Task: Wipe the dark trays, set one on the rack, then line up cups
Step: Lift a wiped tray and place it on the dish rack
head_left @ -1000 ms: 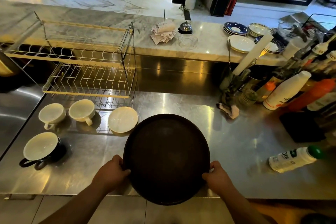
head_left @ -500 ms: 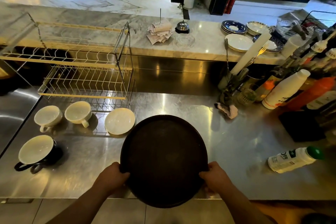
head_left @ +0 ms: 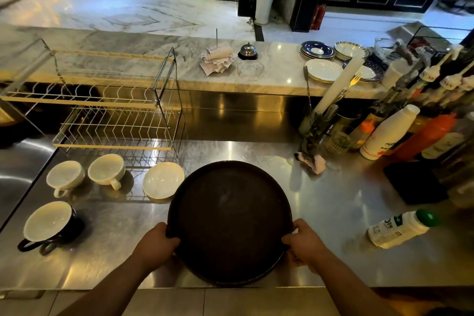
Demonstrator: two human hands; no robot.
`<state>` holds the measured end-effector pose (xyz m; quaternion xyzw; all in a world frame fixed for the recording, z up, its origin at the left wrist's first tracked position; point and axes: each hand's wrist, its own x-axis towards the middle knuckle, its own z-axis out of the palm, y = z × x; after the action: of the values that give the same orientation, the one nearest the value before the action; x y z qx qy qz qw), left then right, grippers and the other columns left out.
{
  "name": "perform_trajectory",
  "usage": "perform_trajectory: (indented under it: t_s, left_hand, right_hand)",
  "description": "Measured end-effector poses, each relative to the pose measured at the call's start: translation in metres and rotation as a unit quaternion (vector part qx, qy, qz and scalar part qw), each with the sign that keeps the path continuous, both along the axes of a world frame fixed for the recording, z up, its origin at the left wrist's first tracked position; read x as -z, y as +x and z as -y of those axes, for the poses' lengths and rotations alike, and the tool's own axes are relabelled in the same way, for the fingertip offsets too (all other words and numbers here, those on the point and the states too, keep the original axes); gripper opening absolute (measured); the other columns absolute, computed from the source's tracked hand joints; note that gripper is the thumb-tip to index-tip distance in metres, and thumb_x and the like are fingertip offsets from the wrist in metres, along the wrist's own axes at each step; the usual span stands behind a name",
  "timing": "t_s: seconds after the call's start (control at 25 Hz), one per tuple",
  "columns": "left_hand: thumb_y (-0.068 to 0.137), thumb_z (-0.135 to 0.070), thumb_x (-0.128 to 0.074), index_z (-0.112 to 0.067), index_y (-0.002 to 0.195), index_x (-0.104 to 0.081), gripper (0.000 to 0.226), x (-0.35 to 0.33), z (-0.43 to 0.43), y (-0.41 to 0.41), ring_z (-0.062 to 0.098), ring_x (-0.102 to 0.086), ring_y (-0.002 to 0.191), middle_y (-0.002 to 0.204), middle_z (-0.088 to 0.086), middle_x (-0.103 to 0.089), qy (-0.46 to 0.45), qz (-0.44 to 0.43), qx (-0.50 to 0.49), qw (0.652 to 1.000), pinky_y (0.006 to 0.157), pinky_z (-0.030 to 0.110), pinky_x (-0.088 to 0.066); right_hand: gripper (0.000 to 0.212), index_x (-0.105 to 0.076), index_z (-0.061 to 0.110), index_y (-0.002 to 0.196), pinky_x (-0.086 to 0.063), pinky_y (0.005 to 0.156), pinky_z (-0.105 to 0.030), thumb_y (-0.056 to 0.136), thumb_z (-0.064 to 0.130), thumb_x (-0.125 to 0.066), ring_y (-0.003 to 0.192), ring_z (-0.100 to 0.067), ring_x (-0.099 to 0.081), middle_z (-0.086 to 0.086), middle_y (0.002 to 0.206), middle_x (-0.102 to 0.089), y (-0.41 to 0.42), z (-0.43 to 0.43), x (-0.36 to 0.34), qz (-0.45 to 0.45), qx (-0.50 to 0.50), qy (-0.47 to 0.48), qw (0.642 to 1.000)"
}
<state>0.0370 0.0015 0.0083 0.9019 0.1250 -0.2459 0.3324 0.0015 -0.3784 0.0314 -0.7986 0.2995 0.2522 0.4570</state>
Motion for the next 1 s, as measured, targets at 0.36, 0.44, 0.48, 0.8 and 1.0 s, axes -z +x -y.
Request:
perform_trajectory:
  t_s: [0.36,0.44,0.48,0.8,1.0]
  left_hand:
    - [0.084,-0.020,-0.068,-0.012,0.091,-0.064,0.012,-0.087,0.037,0.023,0.020,-0.069,0.077,0.082,0.007,-0.073,-0.050,0.076,-0.019,0.996,0.070,0.034,-0.053]
    - [0.084,-0.023,-0.069,-0.011,0.094,-0.062,0.017,-0.107,0.042,0.025,0.021,-0.068,0.081,0.086,0.007,-0.072,-0.048,0.082,-0.042,0.995,0.068,0.034,-0.051]
    - [0.084,-0.024,-0.069,-0.011,0.096,-0.061,0.019,-0.116,0.045,0.025,0.022,-0.068,0.082,0.087,0.007,-0.073,-0.048,0.085,-0.048,0.994,0.068,0.034,-0.050]
    - [0.087,-0.023,-0.068,-0.014,0.100,-0.061,0.017,-0.189,0.058,0.023,0.022,-0.068,0.086,0.096,0.009,-0.070,-0.063,0.128,-0.089,0.986,0.064,0.031,-0.053]
    - [0.086,-0.025,-0.068,-0.013,0.099,-0.064,0.019,-0.216,0.042,0.012,0.023,-0.073,0.082,0.089,0.008,-0.075,-0.056,0.148,-0.110,0.981,0.070,0.037,-0.058]
  right_hand:
    - [0.023,-0.051,0.023,0.108,-0.061,0.057,-0.036,0.093,0.013,-0.065,0.070,-0.026,-0.066,-0.019,0.095,-0.066,0.029,0.040,-0.078,0.031,0.042,0.038,0.998]
    - [0.024,-0.052,0.022,0.110,-0.059,0.056,-0.034,0.092,0.012,-0.066,0.063,-0.022,-0.062,-0.016,0.089,-0.065,0.033,0.048,-0.093,0.033,0.043,0.056,0.997]
    - [0.025,-0.052,0.022,0.109,-0.059,0.057,-0.034,0.091,0.011,-0.066,0.061,-0.021,-0.060,-0.016,0.086,-0.065,0.034,0.052,-0.100,0.034,0.043,0.067,0.996]
    - [0.023,-0.057,0.017,0.108,-0.056,0.062,-0.038,0.090,0.004,-0.065,0.058,-0.021,-0.050,-0.012,0.071,-0.052,0.050,0.063,-0.159,0.094,0.014,0.091,0.991]
    - [0.028,-0.056,0.021,0.113,-0.054,0.054,-0.033,0.091,0.006,-0.066,0.060,-0.021,-0.052,-0.012,0.075,-0.053,0.055,0.052,-0.183,0.124,0.006,0.104,0.987]
